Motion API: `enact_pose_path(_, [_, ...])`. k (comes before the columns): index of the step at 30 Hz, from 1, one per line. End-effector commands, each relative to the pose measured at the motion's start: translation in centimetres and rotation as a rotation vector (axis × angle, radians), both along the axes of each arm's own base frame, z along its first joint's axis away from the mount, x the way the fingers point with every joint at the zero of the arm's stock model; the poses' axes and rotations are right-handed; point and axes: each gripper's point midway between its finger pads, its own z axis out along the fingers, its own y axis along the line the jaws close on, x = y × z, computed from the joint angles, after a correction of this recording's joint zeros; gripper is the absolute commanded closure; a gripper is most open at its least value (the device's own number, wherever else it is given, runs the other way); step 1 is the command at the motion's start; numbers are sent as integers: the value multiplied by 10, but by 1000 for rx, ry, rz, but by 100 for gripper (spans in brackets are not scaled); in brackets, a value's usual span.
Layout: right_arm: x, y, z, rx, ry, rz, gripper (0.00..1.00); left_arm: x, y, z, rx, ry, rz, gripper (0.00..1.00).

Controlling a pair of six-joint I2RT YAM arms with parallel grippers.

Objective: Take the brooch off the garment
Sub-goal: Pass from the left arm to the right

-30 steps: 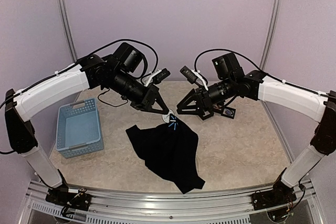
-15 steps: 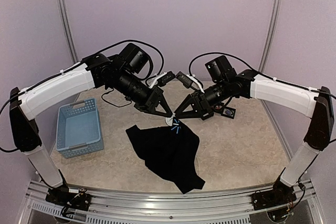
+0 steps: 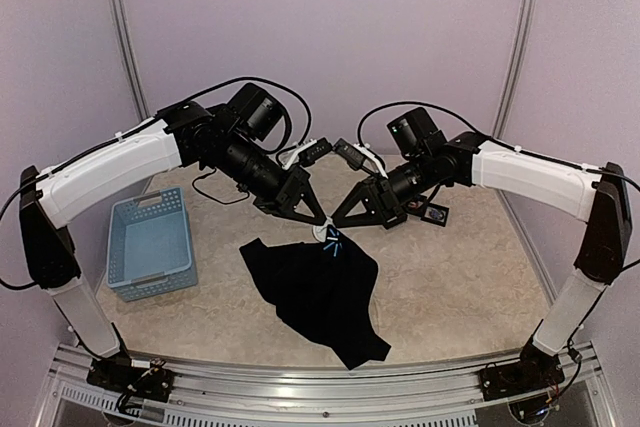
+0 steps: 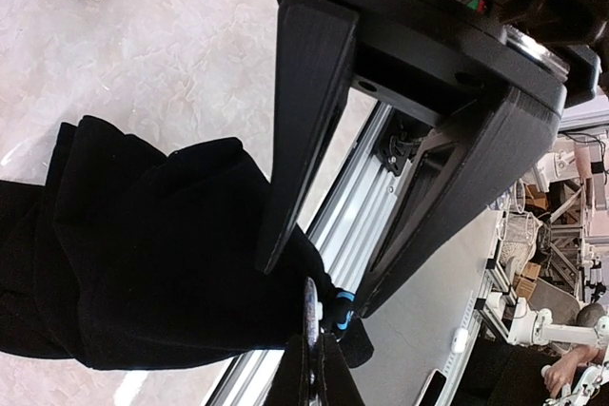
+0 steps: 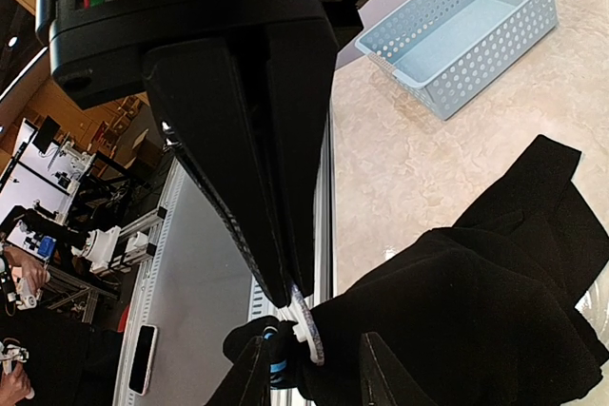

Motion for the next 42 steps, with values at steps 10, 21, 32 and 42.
enact_pose_path(10, [9,8,5,45,-16,-60,61,-9,-12,7,-60,-5,-42,100])
enact_pose_path(21, [4,1,2,74,55,-20,56,-13,2,16,-108,-8,-10,100])
enact_pose_path(32, [-2,1,1,73,92,27,65,-11,3,24,-143,-12,-16,100])
enact_pose_path(42, [-4,3,3,91,109,53,91,-7,-4,23,-155,-8,-30,100])
